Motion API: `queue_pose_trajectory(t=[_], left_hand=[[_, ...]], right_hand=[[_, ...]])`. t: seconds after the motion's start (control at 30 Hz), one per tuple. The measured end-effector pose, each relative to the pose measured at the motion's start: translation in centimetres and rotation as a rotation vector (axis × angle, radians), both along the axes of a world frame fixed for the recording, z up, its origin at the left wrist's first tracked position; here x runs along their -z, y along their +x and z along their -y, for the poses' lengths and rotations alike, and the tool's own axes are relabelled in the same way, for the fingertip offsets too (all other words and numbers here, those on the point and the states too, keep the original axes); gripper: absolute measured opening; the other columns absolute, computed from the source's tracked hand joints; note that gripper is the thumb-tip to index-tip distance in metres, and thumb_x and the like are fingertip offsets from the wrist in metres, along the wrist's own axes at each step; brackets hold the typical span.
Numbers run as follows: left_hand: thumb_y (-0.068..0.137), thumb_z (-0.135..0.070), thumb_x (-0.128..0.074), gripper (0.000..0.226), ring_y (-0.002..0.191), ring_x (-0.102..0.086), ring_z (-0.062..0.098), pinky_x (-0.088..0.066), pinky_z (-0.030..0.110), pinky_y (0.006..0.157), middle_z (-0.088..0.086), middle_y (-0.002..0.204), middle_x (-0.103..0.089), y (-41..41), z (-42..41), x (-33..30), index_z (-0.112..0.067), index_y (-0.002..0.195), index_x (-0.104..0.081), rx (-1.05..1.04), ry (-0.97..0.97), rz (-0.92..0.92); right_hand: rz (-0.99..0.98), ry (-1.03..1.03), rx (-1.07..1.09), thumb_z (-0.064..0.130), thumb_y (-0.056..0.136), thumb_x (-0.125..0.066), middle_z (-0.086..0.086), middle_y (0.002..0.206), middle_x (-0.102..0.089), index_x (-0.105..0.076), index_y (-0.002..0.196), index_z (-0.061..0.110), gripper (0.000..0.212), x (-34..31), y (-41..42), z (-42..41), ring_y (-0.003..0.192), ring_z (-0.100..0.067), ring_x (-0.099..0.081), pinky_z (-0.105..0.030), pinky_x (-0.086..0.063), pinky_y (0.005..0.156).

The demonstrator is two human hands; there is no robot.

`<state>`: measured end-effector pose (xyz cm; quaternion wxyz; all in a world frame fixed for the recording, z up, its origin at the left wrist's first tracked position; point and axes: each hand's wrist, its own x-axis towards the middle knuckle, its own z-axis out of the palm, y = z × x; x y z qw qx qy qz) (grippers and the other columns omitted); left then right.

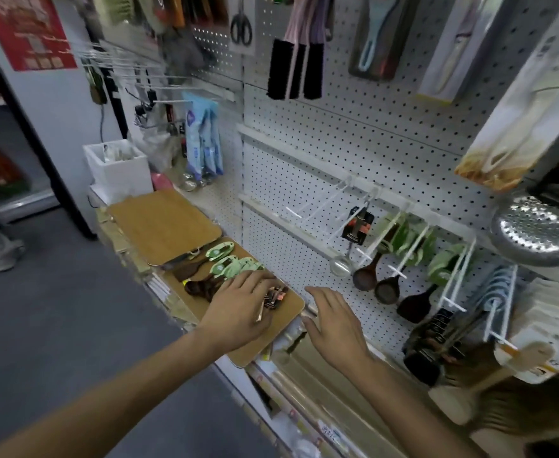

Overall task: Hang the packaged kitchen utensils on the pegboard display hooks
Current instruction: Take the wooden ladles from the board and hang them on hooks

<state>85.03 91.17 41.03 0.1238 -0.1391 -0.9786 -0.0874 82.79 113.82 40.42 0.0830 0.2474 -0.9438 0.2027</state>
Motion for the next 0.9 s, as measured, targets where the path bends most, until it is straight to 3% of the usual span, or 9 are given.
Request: queue_pose_trajectory(t=[0.2, 0.33, 0.5, 0.57, 0.73, 0.9], left_hand=[[0.085, -0.054, -0.048, 0.054, 0.128, -0.045, 0.018, -0.045, 0.037, 0.099, -0.007, 0.138, -0.047, -0.2, 8.6, 0.6, -0.029, 0.133, -0.046, 0.004, -0.004, 0.039], [0.085, -0.050, -0.050, 0.050, 0.125, -0.049, 0.018, -0.047, 0.037, 0.096, -0.008, 0.135, -0.050, -0.6, 14.7, 1.1, -0.030, 0.131, -0.047, 0.014, 0.005, 0.042], [0.088, -0.048, -0.050, 0.049, 0.124, -0.049, 0.020, -0.046, 0.038, 0.098, -0.008, 0.134, -0.050, -1.2, 21.1, 1.6, -0.029, 0.133, -0.047, 0.000, 0.018, 0.080], [0.089, -0.049, -0.050, 0.049, 0.125, -0.047, 0.019, -0.046, 0.038, 0.099, -0.009, 0.134, -0.049, -1.4, 23.3, 2.0, -0.030, 0.134, -0.046, -0.006, 0.031, 0.086], [0.091, -0.052, -0.042, 0.052, 0.129, -0.044, 0.017, -0.044, 0.036, 0.102, -0.009, 0.138, -0.047, -3.0, 27.4, 3.6, -0.031, 0.139, -0.042, -0.025, 0.043, 0.134], [0.090, -0.052, -0.042, 0.052, 0.129, -0.044, 0.016, -0.043, 0.035, 0.103, -0.010, 0.138, -0.047, -7.0, 30.4, 5.4, -0.031, 0.138, -0.043, -0.034, 0.031, 0.168]], right_hand=[[-0.008, 0.032, 0.009, 0.032, 0.094, -0.057, 0.006, 0.136, -0.049, -0.040, 0.141, 0.021, 0.052, 0.8, -0.4, 8.4, 0.125, -0.012, -0.042, -0.028, -0.042, 0.101], [0.003, 0.050, 0.005, 0.033, 0.094, -0.055, 0.004, 0.138, -0.049, -0.040, 0.141, 0.021, 0.051, 1.4, -1.1, 14.5, 0.128, -0.015, -0.042, -0.037, -0.042, 0.107], [0.031, 0.096, 0.012, 0.036, 0.096, -0.049, 0.003, 0.143, -0.046, -0.038, 0.143, 0.021, 0.051, 2.2, -1.7, 20.5, 0.134, -0.017, -0.039, -0.036, -0.036, 0.112], [0.045, 0.114, 0.005, 0.035, 0.096, -0.050, 0.001, 0.144, -0.046, -0.038, 0.144, 0.020, 0.051, 2.5, -2.2, 22.6, 0.136, -0.018, -0.038, -0.032, -0.031, 0.115], [0.086, 0.094, -0.011, 0.032, 0.095, -0.054, 0.000, 0.136, -0.051, -0.044, 0.139, 0.018, 0.048, 3.5, -3.9, 26.5, 0.126, -0.019, -0.046, -0.030, -0.037, 0.105], [0.142, 0.066, -0.013, 0.032, 0.097, -0.053, 0.001, 0.139, -0.050, -0.043, 0.141, 0.017, 0.048, 5.3, -7.6, 29.7, 0.131, -0.018, -0.042, -0.032, -0.033, 0.112]])
